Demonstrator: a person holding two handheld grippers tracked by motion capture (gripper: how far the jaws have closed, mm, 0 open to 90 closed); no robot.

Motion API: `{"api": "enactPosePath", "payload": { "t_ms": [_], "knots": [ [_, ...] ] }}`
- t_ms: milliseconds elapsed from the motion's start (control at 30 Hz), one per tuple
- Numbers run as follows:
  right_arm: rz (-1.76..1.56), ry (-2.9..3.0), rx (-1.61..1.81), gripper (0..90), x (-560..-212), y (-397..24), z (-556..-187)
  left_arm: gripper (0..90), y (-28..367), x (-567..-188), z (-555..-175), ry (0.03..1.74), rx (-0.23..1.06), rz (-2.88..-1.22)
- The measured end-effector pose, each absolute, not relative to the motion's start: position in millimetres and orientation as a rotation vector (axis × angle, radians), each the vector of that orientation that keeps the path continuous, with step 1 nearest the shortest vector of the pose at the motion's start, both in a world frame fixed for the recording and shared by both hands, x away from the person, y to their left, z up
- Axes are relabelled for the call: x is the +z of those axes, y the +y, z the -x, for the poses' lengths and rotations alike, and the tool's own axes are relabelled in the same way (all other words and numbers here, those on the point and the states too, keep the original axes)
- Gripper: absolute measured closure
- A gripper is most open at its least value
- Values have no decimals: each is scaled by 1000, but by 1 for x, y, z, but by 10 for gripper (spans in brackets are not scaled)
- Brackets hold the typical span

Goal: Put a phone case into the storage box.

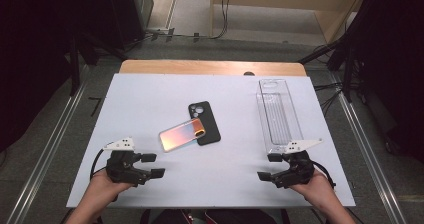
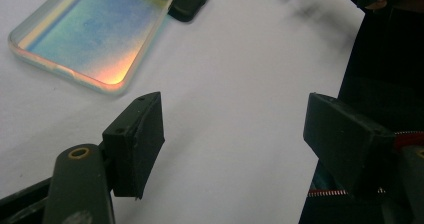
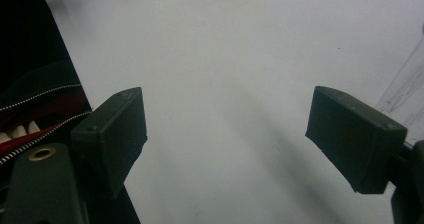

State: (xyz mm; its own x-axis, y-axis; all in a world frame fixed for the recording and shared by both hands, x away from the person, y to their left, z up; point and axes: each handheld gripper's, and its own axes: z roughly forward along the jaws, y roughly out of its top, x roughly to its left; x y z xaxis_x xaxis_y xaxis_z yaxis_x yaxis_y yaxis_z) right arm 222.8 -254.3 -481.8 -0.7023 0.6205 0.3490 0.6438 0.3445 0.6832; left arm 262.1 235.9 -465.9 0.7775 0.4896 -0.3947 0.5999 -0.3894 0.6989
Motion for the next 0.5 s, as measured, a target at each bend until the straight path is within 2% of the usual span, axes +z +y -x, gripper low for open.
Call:
{"api": "enactPosePath", "payload": {
  "t_ms": [233, 500],
  "knots": [
    [1200, -2559, -1315, 145, -482, -254, -223, 245, 236, -464, -262, 815, -124, -2061],
    [1207, -2568, -1296, 145, -483, -254, -223, 244, 235, -458, -262, 856, -27, -2038]
  ]
}}
